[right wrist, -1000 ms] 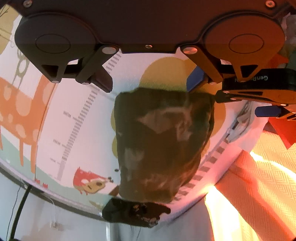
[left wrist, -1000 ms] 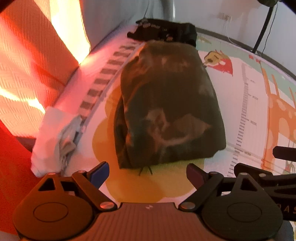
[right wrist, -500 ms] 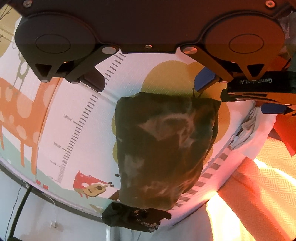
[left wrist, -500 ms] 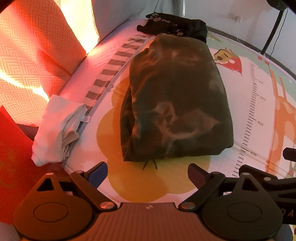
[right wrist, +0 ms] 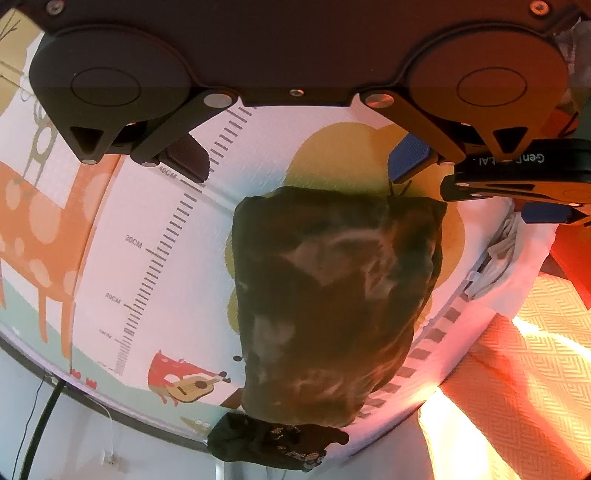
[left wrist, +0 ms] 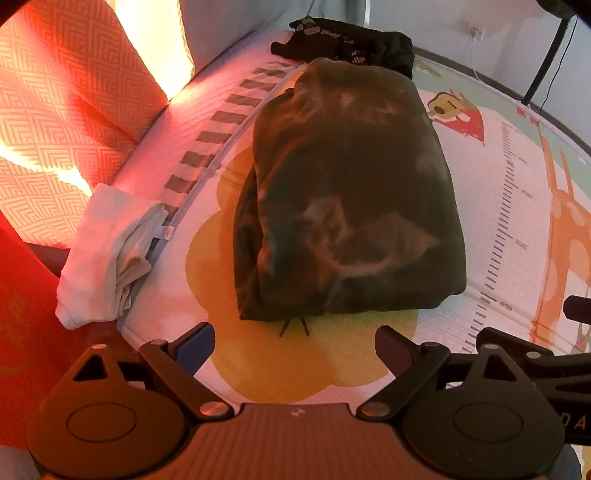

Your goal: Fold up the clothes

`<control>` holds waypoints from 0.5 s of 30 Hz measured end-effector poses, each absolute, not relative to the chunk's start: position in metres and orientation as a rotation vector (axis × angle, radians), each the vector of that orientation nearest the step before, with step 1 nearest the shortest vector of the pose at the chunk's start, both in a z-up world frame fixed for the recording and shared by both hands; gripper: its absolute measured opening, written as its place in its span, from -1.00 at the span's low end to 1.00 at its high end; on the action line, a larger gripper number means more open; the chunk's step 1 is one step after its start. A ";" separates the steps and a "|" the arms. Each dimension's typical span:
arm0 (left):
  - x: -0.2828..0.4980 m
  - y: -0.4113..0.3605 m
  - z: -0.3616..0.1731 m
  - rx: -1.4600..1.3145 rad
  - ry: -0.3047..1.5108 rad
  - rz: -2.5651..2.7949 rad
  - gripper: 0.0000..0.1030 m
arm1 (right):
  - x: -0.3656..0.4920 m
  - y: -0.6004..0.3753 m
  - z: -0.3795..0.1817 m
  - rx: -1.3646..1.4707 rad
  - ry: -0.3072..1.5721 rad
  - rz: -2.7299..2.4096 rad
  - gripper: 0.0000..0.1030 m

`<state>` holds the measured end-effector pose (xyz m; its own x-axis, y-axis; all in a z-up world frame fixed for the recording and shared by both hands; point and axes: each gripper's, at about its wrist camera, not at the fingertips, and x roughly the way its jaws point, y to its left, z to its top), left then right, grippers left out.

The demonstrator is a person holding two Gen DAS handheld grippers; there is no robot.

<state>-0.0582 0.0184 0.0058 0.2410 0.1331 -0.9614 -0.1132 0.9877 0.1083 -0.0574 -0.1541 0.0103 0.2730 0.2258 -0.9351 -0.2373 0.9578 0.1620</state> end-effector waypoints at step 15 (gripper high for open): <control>-0.053 0.022 0.008 0.017 1.303 0.159 0.85 | -0.051 -0.151 0.013 -0.014 1.251 0.312 1.00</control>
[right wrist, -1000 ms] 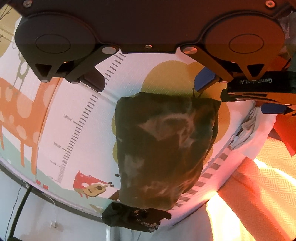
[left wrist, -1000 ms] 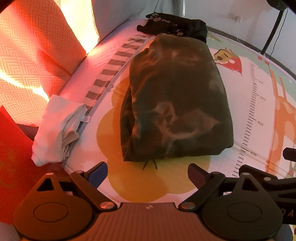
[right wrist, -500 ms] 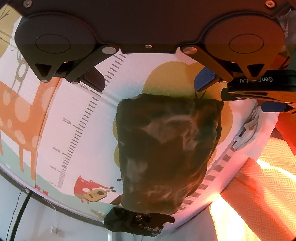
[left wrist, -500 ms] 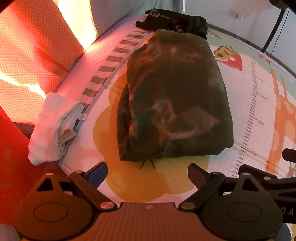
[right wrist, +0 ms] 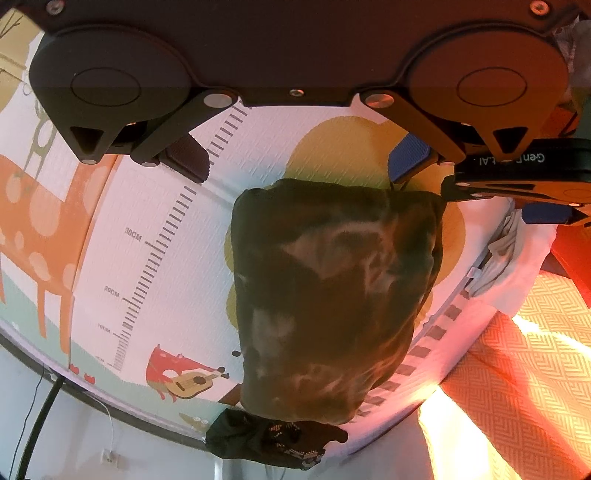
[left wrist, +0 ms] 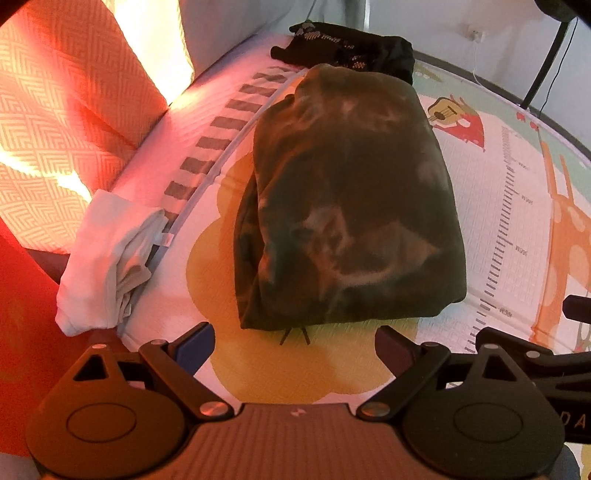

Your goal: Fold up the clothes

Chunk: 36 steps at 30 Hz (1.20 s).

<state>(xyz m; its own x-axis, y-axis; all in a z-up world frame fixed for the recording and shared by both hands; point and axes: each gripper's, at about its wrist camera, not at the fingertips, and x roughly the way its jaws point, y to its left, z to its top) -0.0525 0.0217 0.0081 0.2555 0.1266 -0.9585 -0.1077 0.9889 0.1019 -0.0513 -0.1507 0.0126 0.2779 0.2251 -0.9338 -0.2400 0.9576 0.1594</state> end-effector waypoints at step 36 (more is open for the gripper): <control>-0.055 0.008 0.016 0.092 1.253 0.050 0.85 | -0.054 -0.155 0.027 -0.104 1.211 0.349 1.00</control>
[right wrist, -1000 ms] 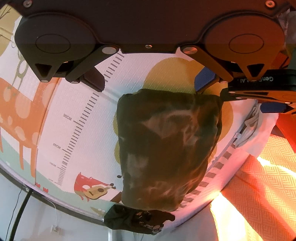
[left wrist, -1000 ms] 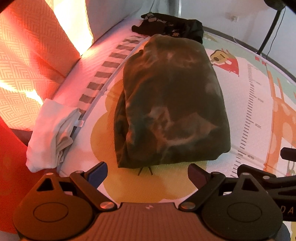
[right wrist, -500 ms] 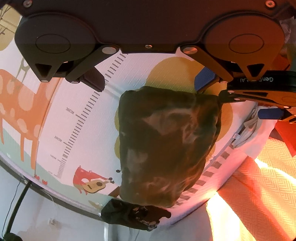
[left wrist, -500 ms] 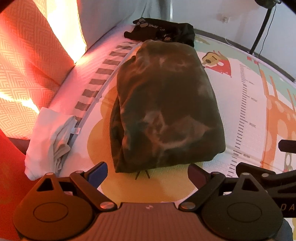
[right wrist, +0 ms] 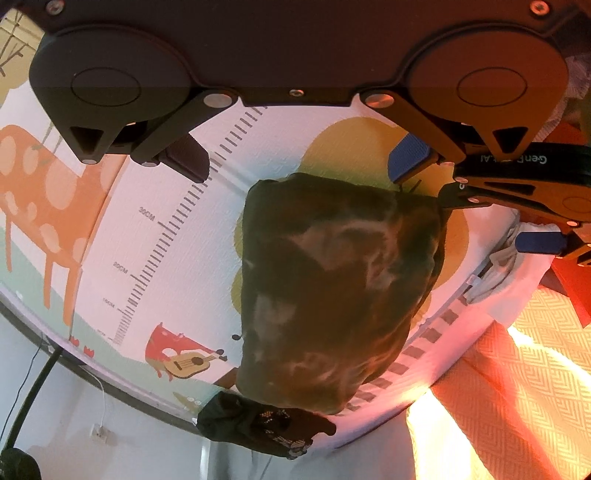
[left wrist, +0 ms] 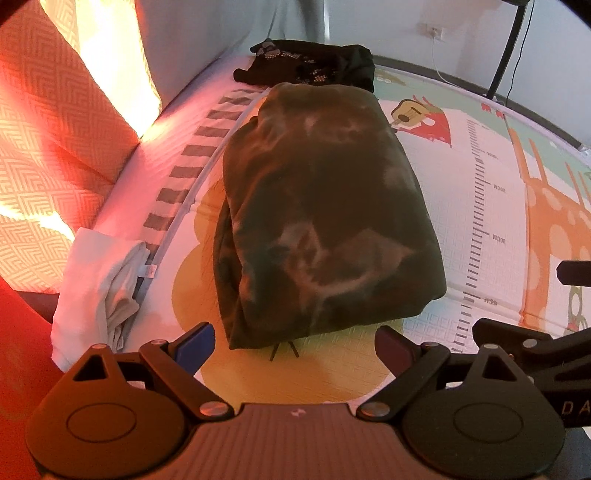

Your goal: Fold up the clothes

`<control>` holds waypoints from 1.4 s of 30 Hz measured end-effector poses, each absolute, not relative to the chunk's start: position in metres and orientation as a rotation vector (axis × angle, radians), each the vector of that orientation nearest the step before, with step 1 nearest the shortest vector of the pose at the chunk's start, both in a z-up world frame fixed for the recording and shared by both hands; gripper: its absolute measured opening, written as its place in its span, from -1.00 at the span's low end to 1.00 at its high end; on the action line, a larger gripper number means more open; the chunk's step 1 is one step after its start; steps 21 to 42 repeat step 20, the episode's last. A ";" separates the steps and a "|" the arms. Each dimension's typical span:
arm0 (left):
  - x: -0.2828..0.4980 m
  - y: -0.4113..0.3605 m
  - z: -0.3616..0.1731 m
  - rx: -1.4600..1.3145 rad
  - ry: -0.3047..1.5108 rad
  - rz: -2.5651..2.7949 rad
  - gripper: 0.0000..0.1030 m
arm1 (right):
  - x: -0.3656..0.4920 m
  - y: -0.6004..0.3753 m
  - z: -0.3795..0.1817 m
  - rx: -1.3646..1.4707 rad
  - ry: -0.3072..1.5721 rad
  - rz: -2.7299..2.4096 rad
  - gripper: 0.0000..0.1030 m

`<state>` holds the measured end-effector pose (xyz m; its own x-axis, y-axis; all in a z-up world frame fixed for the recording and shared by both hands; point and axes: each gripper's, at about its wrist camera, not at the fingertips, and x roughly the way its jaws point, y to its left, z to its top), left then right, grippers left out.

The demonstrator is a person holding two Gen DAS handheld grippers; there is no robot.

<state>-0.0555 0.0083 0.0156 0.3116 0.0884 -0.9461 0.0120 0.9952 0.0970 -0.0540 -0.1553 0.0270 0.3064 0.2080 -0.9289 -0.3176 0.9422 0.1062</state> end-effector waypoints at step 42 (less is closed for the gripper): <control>-0.056 0.003 0.018 0.126 1.234 0.043 0.76 | -0.054 -0.157 0.026 -0.106 1.211 0.345 1.00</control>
